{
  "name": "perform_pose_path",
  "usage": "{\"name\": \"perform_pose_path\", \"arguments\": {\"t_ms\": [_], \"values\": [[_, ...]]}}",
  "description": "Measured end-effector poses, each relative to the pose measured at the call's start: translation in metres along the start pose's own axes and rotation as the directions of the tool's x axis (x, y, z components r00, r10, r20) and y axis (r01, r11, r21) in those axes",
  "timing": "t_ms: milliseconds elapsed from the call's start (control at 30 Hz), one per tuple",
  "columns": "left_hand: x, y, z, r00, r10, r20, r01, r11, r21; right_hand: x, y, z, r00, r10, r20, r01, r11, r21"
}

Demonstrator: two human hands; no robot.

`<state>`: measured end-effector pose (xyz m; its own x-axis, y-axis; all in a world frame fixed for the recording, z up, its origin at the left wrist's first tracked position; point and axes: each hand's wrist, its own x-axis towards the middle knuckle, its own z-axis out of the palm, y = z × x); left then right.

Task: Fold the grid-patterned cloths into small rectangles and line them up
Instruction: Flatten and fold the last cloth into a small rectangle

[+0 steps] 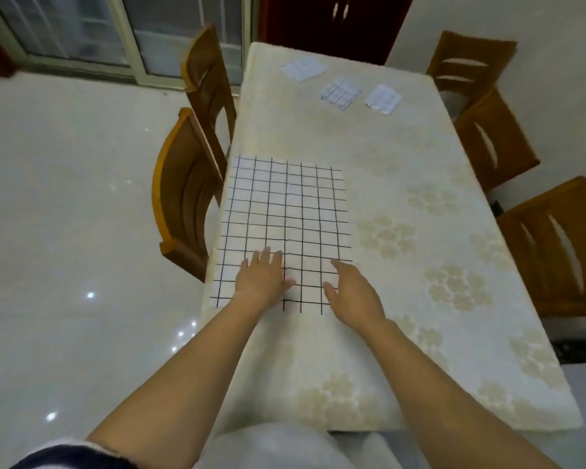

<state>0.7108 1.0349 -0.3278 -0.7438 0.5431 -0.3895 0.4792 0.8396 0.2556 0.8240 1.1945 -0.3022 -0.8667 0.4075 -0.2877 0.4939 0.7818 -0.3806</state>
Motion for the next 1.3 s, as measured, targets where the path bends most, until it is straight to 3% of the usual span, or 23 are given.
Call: {"name": "perform_pose_path", "arguments": {"t_ms": [100,200,433,567,733,900,1000,1133,1200,1300], "values": [[0.009,-0.02,0.034,0.993,-0.097,0.067,0.099,0.995,-0.016,0.026,-0.018,0.035,0.992,-0.032,0.125,0.032,0.999,0.003],[0.005,-0.027,0.064,0.985,-0.14,0.098,0.142,0.99,-0.007,0.039,-0.022,0.072,0.974,0.026,0.227,-0.015,0.999,-0.052],[-0.009,-0.001,0.08,0.975,-0.215,0.053,0.213,0.976,0.032,0.047,-0.015,0.097,0.97,0.187,0.156,-0.168,0.978,-0.127],[-0.018,0.022,0.081,0.98,-0.194,0.037,0.193,0.981,0.024,0.058,0.009,0.086,0.964,0.175,0.201,-0.142,0.976,-0.167],[-0.008,0.019,0.073,0.978,-0.093,-0.187,0.09,0.996,-0.025,0.072,0.056,0.058,0.939,0.16,0.304,-0.069,0.954,-0.291],[0.037,-0.005,0.061,0.987,-0.127,-0.094,0.126,0.992,-0.012,0.079,0.097,0.022,0.925,0.057,0.375,0.096,0.921,-0.378],[0.045,-0.007,0.067,0.991,-0.129,0.017,0.129,0.992,-0.006,0.076,0.103,0.016,0.955,0.014,0.296,0.093,0.934,-0.344],[0.041,0.005,0.076,0.987,-0.16,-0.004,0.159,0.985,-0.073,0.069,0.065,0.04,0.994,-0.114,0.0,0.111,0.975,-0.19],[0.042,0.011,0.076,0.982,-0.189,-0.004,0.187,0.977,-0.103,0.066,0.046,0.06,0.998,-0.068,0.008,0.068,0.984,-0.165],[0.042,0.023,0.07,0.968,-0.245,0.058,0.249,0.965,-0.078,0.065,0.042,0.076,0.983,0.094,0.157,-0.074,0.989,-0.127]]}}
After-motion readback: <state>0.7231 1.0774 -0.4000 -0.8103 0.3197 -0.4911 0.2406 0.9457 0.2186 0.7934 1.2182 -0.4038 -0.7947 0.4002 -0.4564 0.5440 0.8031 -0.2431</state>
